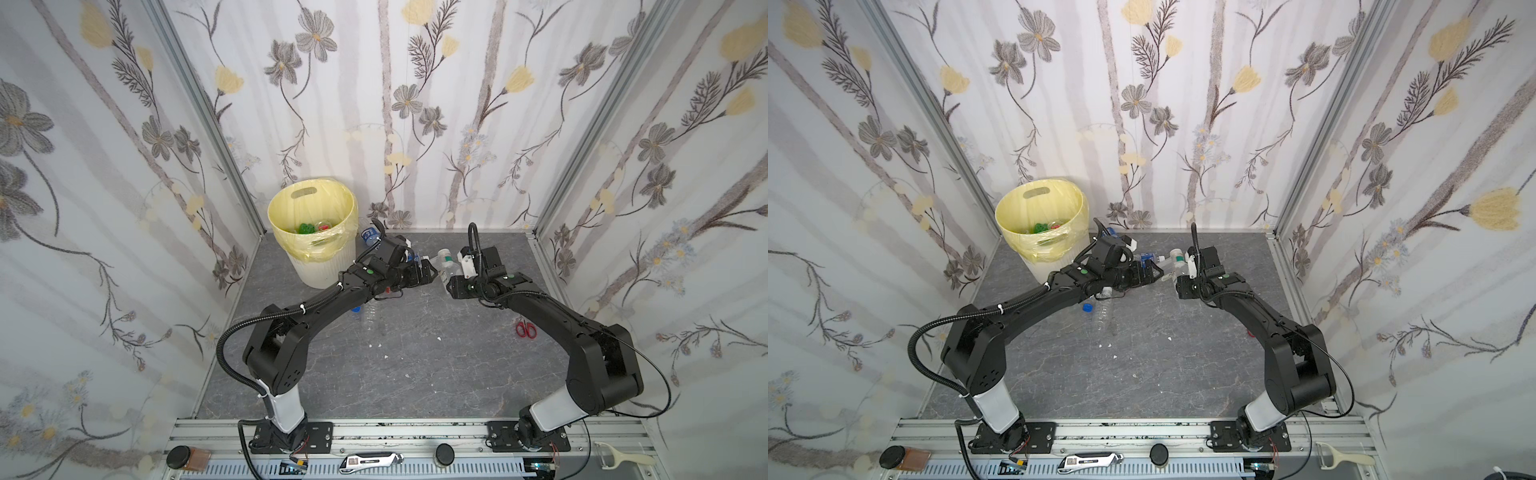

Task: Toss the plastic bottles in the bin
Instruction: 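Lift the green-labelled bottle toward the left gripper while the left gripper grasps its cap end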

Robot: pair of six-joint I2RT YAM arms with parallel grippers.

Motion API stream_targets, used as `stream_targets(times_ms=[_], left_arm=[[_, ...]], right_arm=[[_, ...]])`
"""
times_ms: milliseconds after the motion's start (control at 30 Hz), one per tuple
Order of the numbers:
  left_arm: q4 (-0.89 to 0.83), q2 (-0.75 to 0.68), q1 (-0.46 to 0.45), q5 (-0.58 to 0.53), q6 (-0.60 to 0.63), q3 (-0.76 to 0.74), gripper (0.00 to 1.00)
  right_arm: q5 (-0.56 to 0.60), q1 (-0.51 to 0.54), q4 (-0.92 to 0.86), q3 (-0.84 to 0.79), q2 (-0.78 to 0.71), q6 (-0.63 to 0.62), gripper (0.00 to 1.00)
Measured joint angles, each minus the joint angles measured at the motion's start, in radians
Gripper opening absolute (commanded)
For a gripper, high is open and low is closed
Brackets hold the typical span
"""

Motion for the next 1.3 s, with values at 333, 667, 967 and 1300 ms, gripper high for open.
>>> stream_targets(times_ms=[333,667,967,1300], left_arm=[[0.041,0.008,0.010,0.000,-0.030,0.016,0.96],[0.085,0.023,0.024,0.005,-0.082,0.007,0.89],[0.137,0.042,0.047,0.027,-0.138,-0.004,0.79],[0.172,0.055,0.048,0.030,-0.175,-0.008,0.69]], right_arm=[[-0.146,0.038,0.016,0.000,-0.042,0.002,0.58],[-0.246,0.055,0.058,0.006,-0.054,0.020,0.57],[-0.283,0.061,0.066,0.006,-0.059,0.027,0.56],[-0.298,0.073,0.103,0.010,-0.038,0.046,0.56]])
